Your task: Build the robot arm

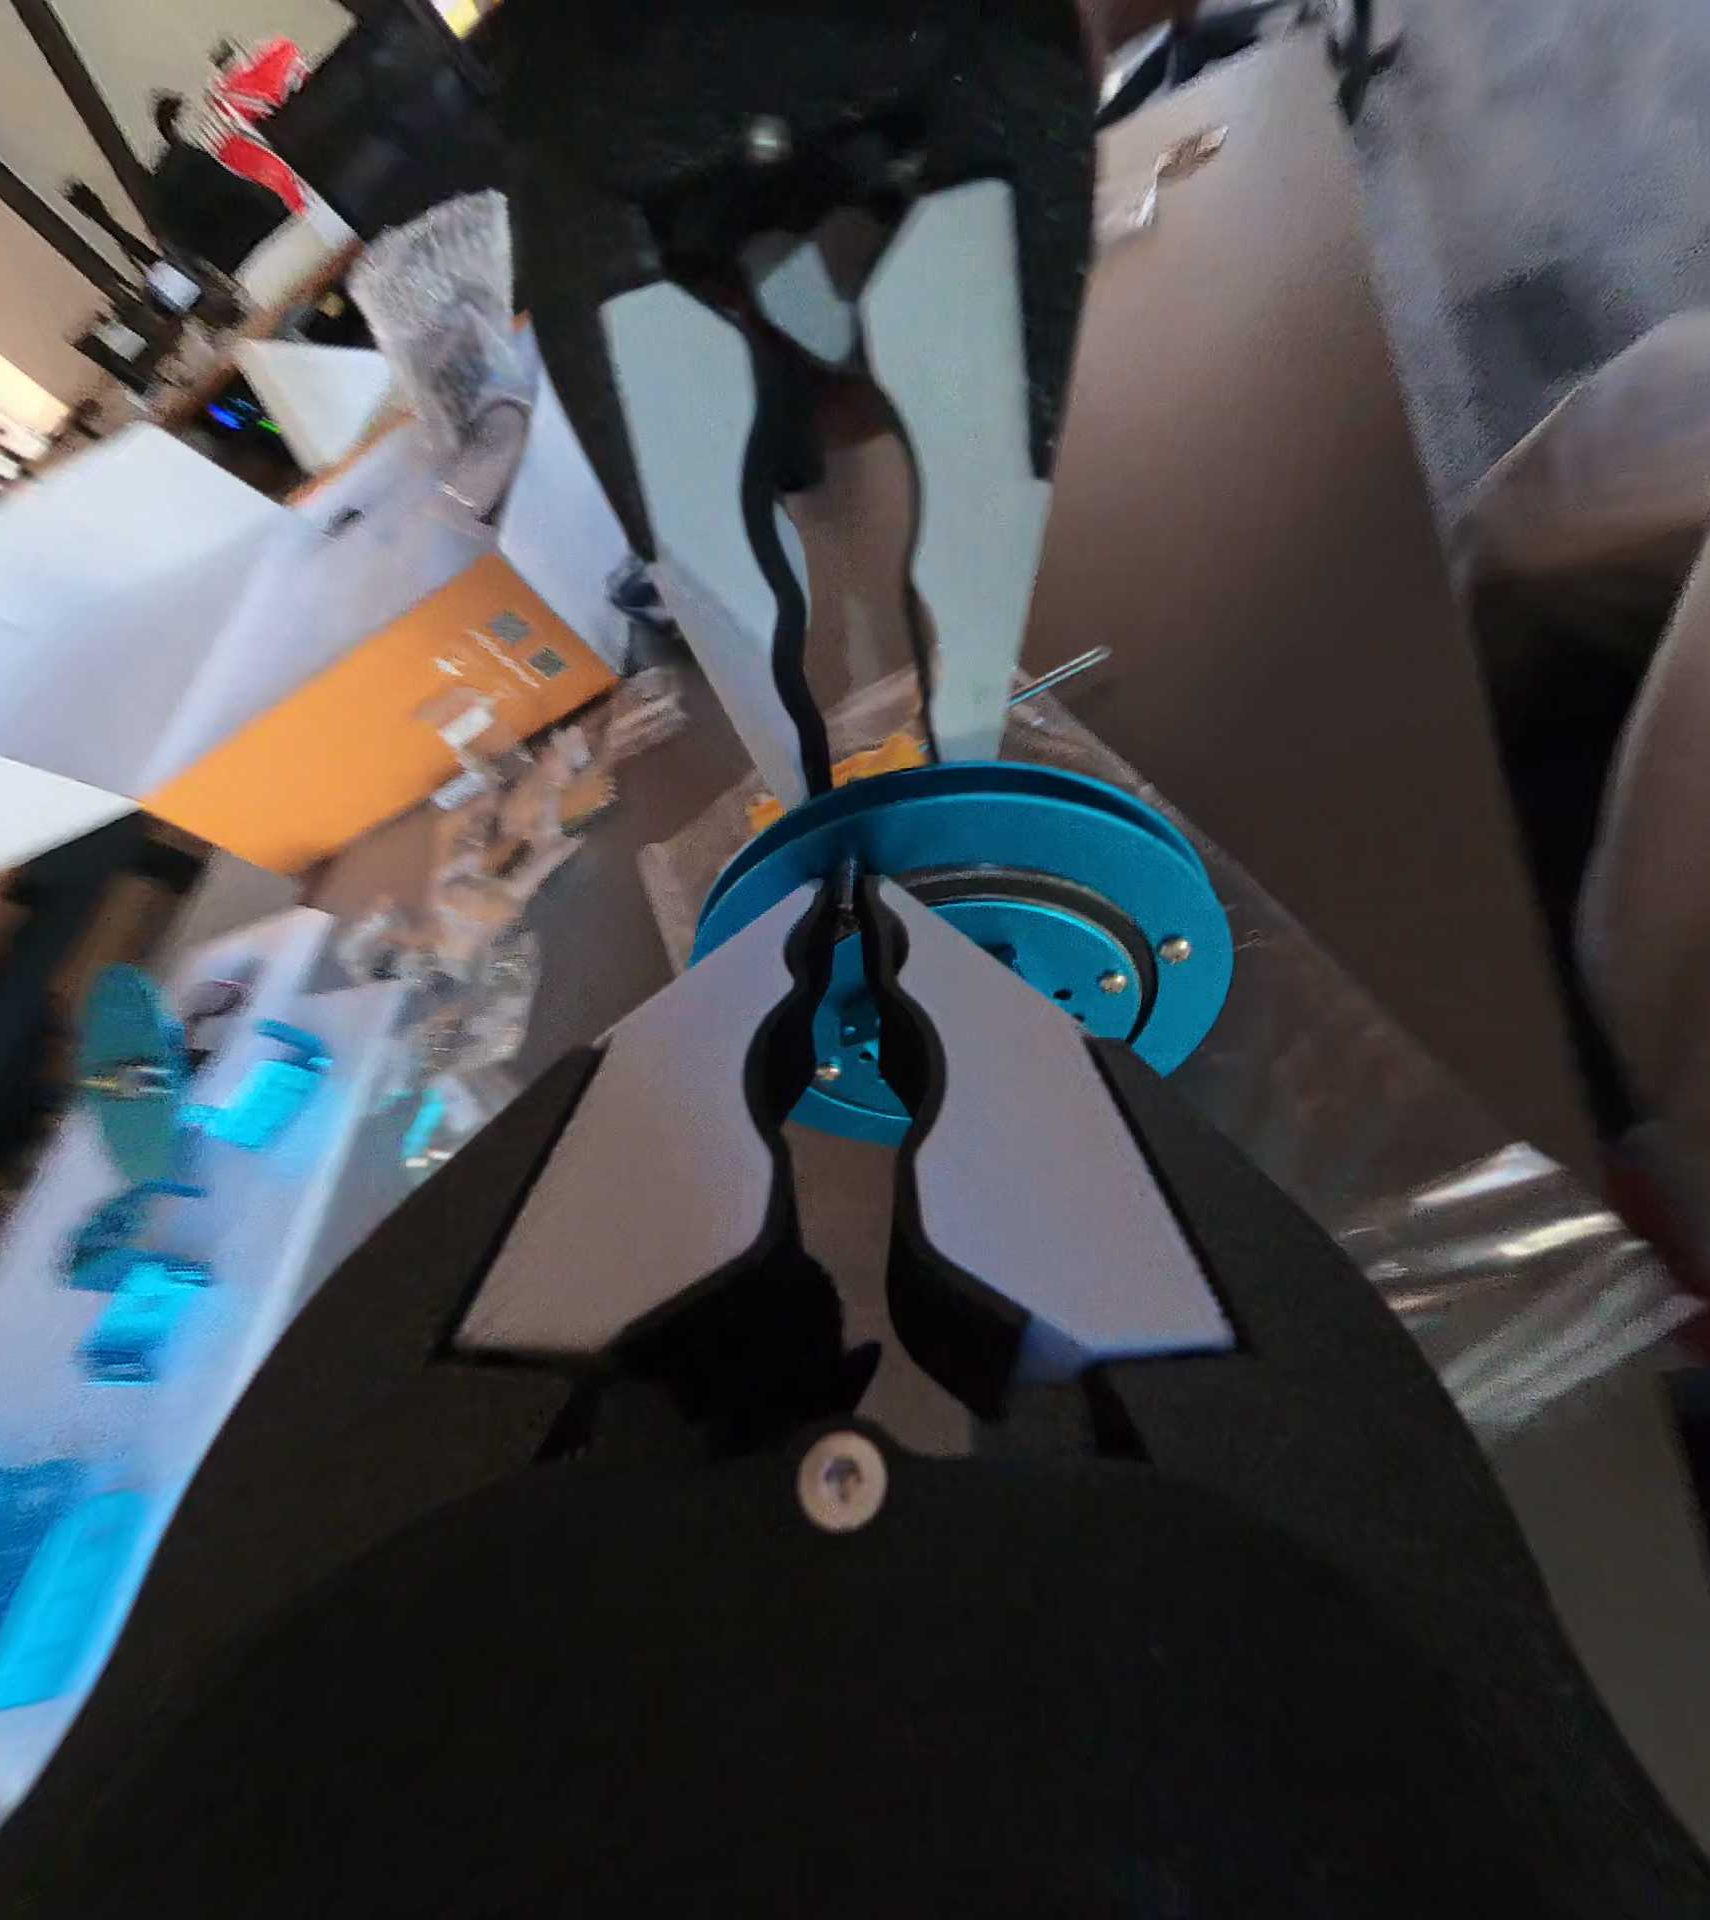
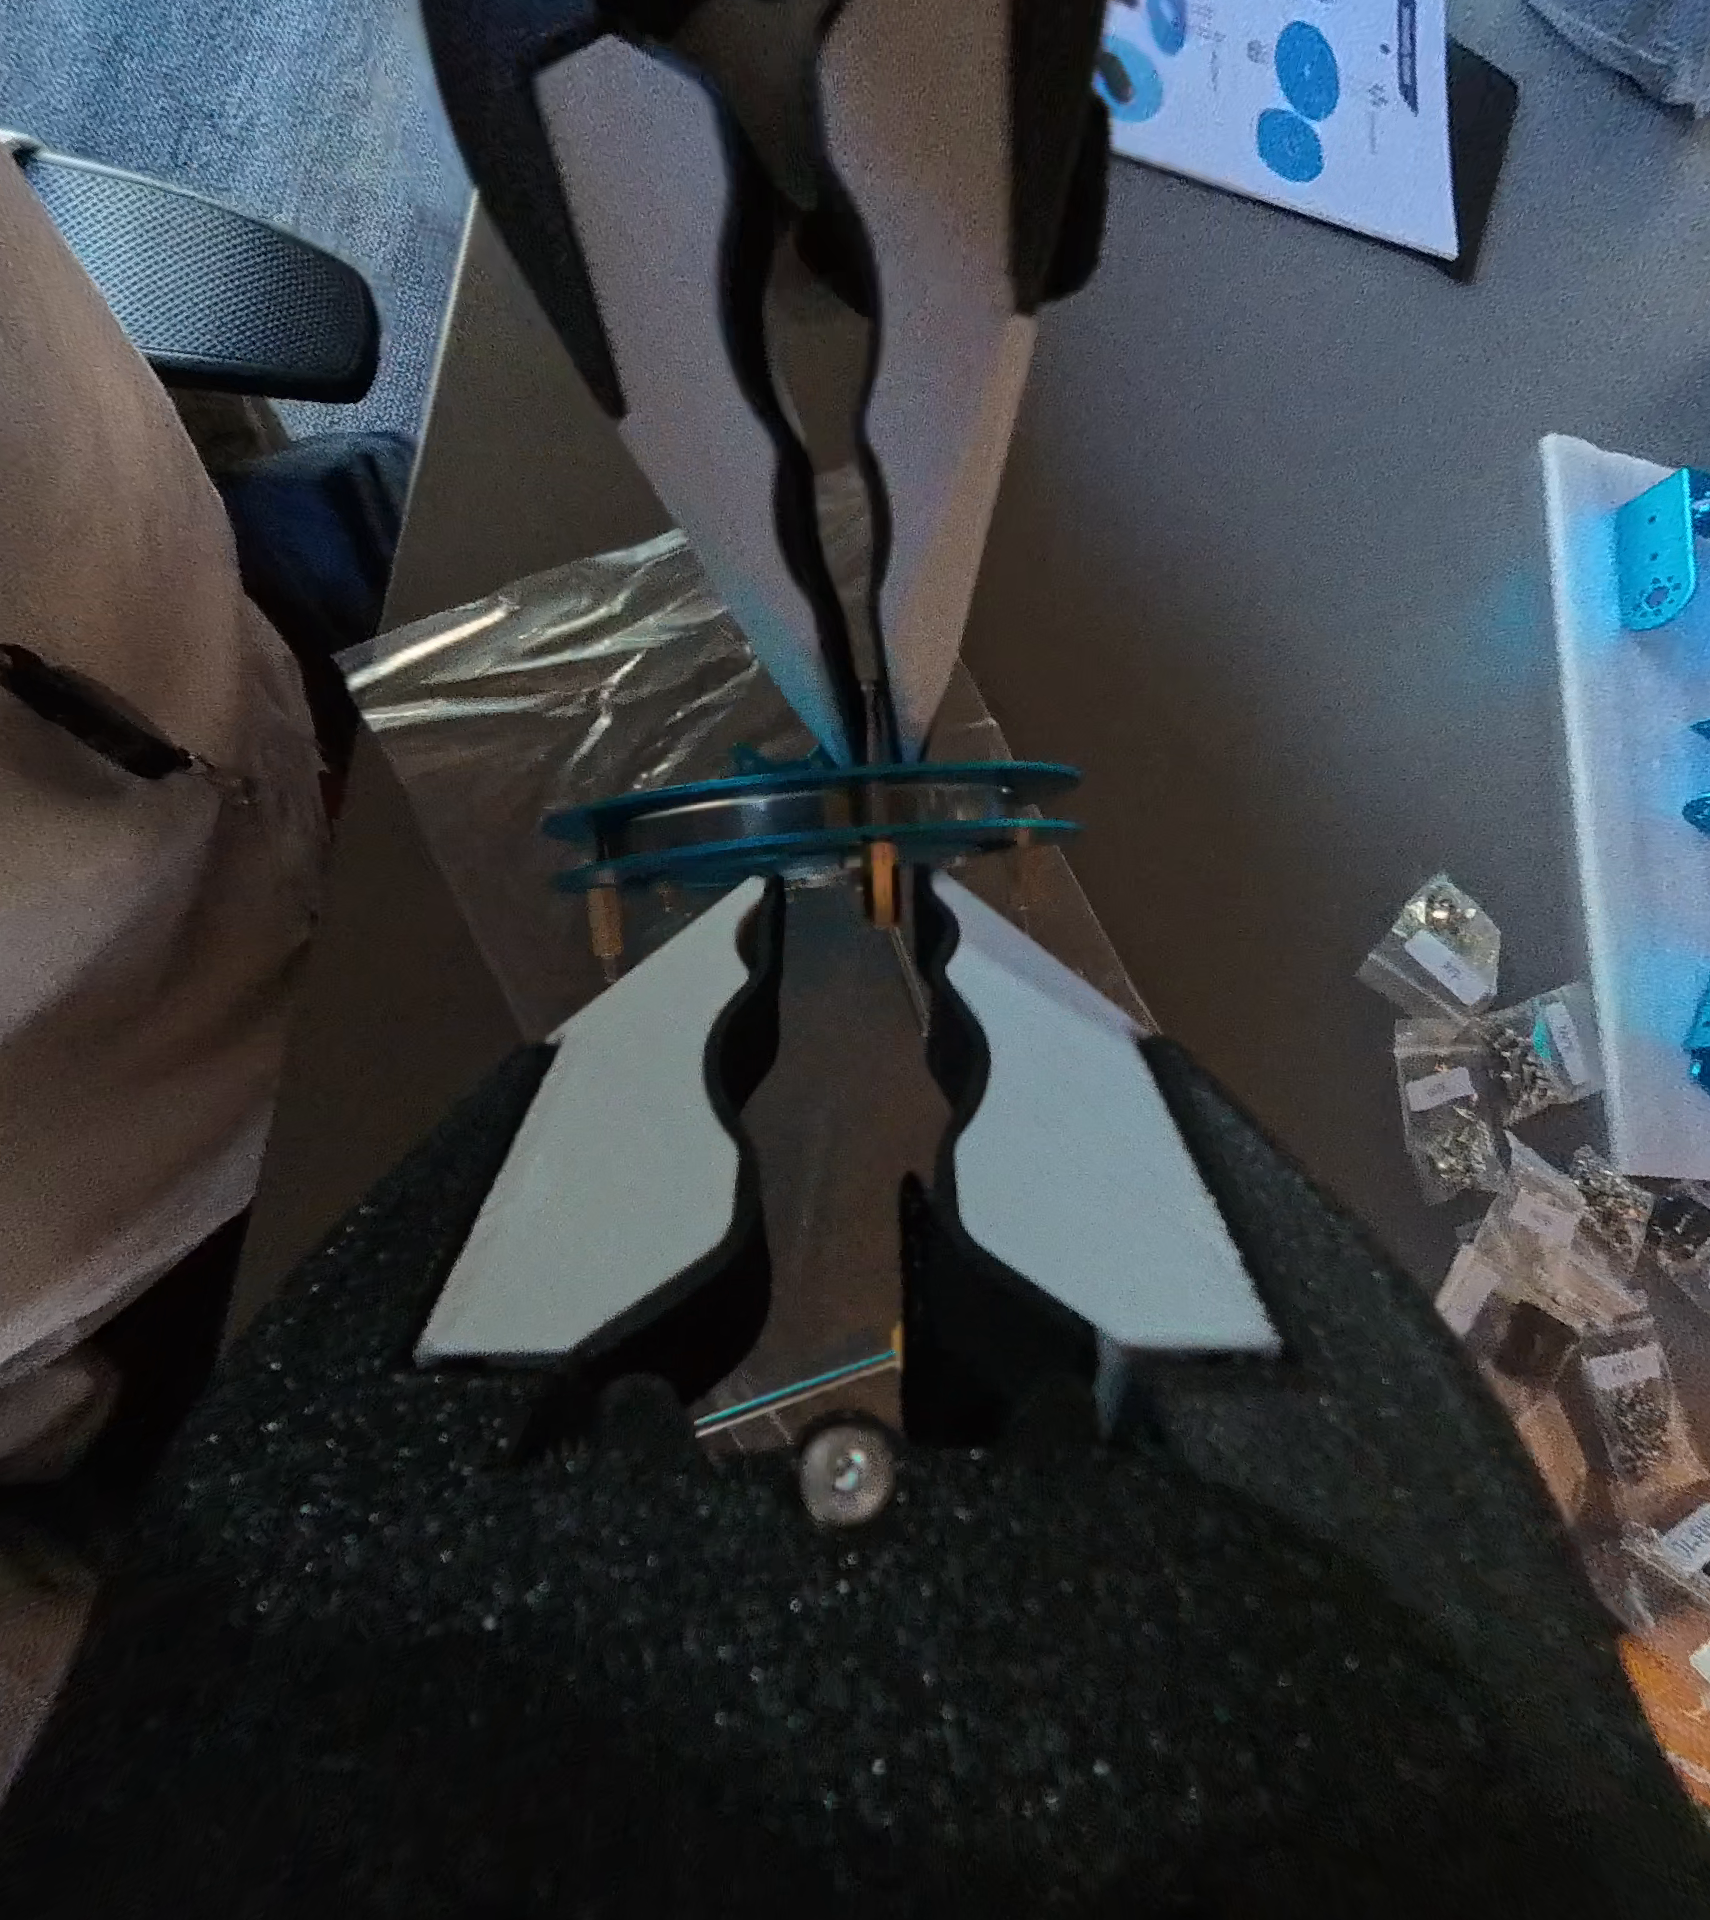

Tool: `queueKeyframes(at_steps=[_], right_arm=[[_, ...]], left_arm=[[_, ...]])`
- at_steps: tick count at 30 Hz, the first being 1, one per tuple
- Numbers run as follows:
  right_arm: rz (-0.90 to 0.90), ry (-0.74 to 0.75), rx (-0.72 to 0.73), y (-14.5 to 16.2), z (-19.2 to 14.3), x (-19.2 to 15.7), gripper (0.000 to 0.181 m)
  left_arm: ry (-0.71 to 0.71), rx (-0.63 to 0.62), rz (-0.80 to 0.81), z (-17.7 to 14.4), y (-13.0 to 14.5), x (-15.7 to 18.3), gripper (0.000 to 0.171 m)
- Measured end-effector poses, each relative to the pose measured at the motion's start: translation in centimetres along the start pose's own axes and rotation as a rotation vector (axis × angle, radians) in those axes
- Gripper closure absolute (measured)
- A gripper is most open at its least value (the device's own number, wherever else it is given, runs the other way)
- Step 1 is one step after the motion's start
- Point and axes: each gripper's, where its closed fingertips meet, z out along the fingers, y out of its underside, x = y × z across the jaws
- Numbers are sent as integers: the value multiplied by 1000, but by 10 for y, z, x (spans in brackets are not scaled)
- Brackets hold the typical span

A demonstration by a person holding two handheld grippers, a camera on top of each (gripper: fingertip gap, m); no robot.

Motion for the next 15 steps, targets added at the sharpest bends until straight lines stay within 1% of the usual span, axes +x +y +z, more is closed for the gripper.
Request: queueKeyframes(at_steps=[1,3,5,6,7,8,9,10,11,12,13,14,15], right_arm=[[-7,-1,2,-1,3,-3,155],[-89,87,-1,-4,3,3,175],[-158,125,-65,-4,2,5,176],[-163,122,-100,-4,2,6,176],[-119,78,-124,-4,1,5,177],[-24,-9,-126,-4,0,1,177],[95,-115,-110,-5,-1,-2,177],[255,-251,-92,-7,-3,-8,177],[425,-409,-86,-8,-6,-15,177],[608,-585,-92,-10,-10,-25,178],[740,-718,-91,-12,-11,-30,178],[831,-823,-87,-14,-13,-34,178],[889,-884,-83,-15,-13,-36,178]], left_arm=[[35,13,-57,-1,0,1,168],[78,21,-140,-1,0,2,168],[96,22,-177,-1,0,3,168],[90,18,-153,-1,0,3,168],[55,11,-53,-2,0,5,169],[-18,-3,141,-2,1,6,169],[-113,-25,387,-3,1,7,169],[-203,-46,621,-4,0,8,169],[-271,-60,784,-4,-1,9,169],[-317,-68,869,-4,-1,9,169],[-339,-70,909,-4,0,8,170],[-342,-66,923,-4,0,8,169],[-342,-68,921,-4,0,7,170]])
